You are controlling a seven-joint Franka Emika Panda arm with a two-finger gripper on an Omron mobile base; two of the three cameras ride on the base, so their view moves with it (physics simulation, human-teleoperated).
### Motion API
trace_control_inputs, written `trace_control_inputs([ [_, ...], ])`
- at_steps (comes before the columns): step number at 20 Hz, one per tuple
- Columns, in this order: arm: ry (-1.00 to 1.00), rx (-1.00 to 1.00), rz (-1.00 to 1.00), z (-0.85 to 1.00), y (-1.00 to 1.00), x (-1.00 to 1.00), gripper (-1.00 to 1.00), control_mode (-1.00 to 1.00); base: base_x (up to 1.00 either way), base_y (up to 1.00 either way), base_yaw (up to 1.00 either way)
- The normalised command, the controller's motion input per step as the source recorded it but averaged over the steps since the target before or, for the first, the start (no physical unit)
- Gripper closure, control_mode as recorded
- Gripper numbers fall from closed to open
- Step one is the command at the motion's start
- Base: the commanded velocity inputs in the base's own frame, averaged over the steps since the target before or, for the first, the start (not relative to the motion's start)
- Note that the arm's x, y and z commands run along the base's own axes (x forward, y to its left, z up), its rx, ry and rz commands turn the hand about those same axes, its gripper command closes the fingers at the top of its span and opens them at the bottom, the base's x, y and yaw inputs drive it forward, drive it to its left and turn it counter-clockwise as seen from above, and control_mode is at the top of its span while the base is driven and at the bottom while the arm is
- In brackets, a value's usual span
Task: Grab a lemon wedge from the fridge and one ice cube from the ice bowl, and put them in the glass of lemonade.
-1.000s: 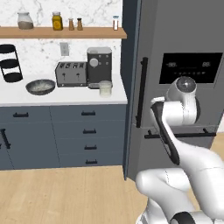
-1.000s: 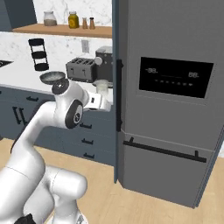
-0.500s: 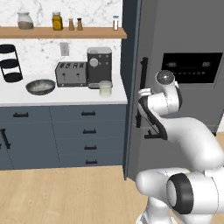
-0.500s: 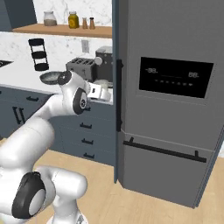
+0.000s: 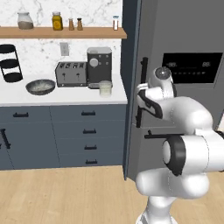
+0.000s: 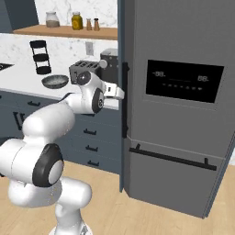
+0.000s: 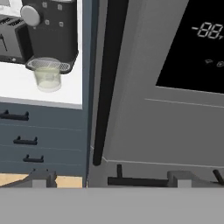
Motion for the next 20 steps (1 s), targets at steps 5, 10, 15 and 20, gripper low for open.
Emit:
trace_control_inputs([
  [5, 0.00, 0.00, 0.00, -0.16, 0.00, 0.67, -1.00, -1.00, 0.00, 0.00, 0.00],
  [10, 0.00, 0.00, 0.00, -0.23, 0.00, 0.60, -1.00, -1.00, 0.00, 0.00, 0.00],
  [15, -0.02, 0.00, 0.00, -0.21, -0.09, 0.55, -1.00, -1.00, 0.00, 0.00, 0.00],
  [20, -0.05, 0.00, 0.00, -0.14, -0.10, 0.42, -1.00, -1.00, 0.00, 0.00, 0.00],
])
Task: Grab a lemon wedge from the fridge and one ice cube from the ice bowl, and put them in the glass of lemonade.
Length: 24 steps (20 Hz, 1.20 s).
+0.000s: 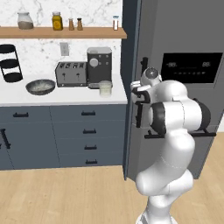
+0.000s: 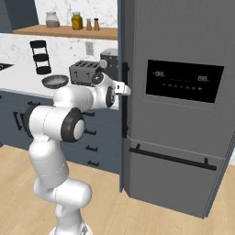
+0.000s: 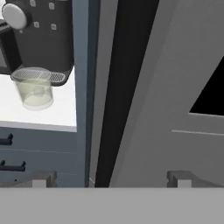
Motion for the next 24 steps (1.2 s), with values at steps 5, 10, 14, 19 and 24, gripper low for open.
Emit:
trace_control_inputs([
  [5, 0.00, 0.00, 0.00, -0.08, -0.05, 0.40, -1.00, -1.00, 0.00, 0.00, 0.00],
  [10, 0.00, 0.00, 0.00, 0.00, -0.03, 0.45, -1.00, -1.00, 0.00, 0.00, 0.00],
  [14, 0.00, 0.00, 0.00, -0.03, -0.18, 0.34, -1.00, -1.00, 0.00, 0.00, 0.00],
  [19, 0.00, 0.00, 0.00, -0.03, -0.08, 0.26, -1.00, -1.00, 0.00, 0.00, 0.00],
  [24, 0.00, 0.00, 0.00, -0.06, -0.08, 0.19, -1.00, -1.00, 0.00, 0.00, 0.00],
])
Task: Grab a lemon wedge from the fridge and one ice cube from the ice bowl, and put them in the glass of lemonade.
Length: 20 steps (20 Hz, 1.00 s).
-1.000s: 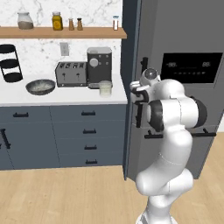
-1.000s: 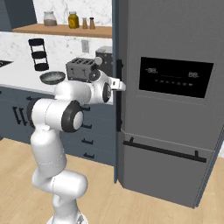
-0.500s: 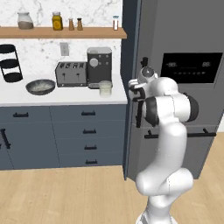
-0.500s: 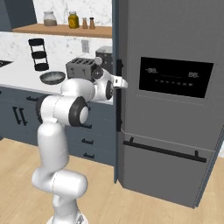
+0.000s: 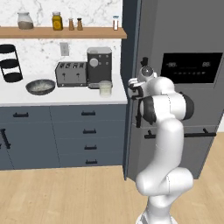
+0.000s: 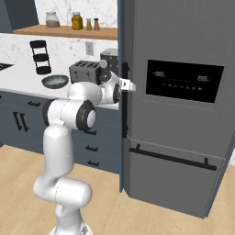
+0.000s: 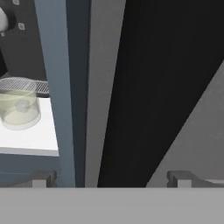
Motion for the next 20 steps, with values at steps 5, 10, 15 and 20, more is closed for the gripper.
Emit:
trace_control_inputs([
  [5, 0.00, 0.00, 0.00, -0.05, -0.10, 0.17, -1.00, -1.00, 0.00, 0.00, 0.00],
  [10, 0.00, 0.00, 0.00, 0.00, -0.03, 0.16, -1.00, -1.00, 0.00, 0.00, 0.00],
  [15, 0.00, 0.00, 0.00, 0.00, 0.00, 0.02, 1.00, -1.00, 0.00, 0.00, 0.00],
  [20, 0.00, 0.00, 0.00, 0.00, 0.00, 0.00, 1.00, -1.00, 0.00, 0.00, 0.00],
])
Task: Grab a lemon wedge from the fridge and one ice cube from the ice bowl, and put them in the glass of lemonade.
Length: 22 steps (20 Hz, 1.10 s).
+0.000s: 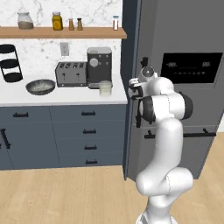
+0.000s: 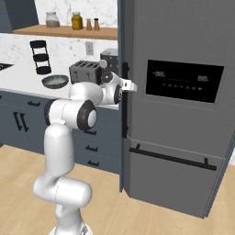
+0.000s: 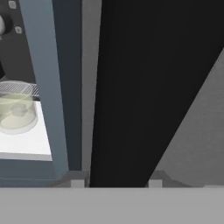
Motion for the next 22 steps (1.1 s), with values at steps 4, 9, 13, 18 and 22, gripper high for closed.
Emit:
trace_control_inputs([
  [4, 0.00, 0.00, 0.00, 0.00, 0.00, -0.05, 1.00, -1.00, 0.00, 0.00, 0.00],
  [9, -0.12, 0.00, -0.01, 0.12, -0.22, -0.63, 1.00, -1.00, 0.00, 0.00, 0.00],
  [13, -0.22, 0.01, -0.08, 0.40, -0.35, -0.92, 1.00, -1.00, 0.00, 0.00, 0.00],
  [18, -0.20, 0.02, -0.14, 0.65, -0.30, -0.91, 1.00, -1.00, 0.00, 0.00, 0.00],
  [22, -0.09, 0.00, -0.18, 0.97, -0.06, -0.57, 1.00, -1.00, 0.00, 0.00, 0.00],
])
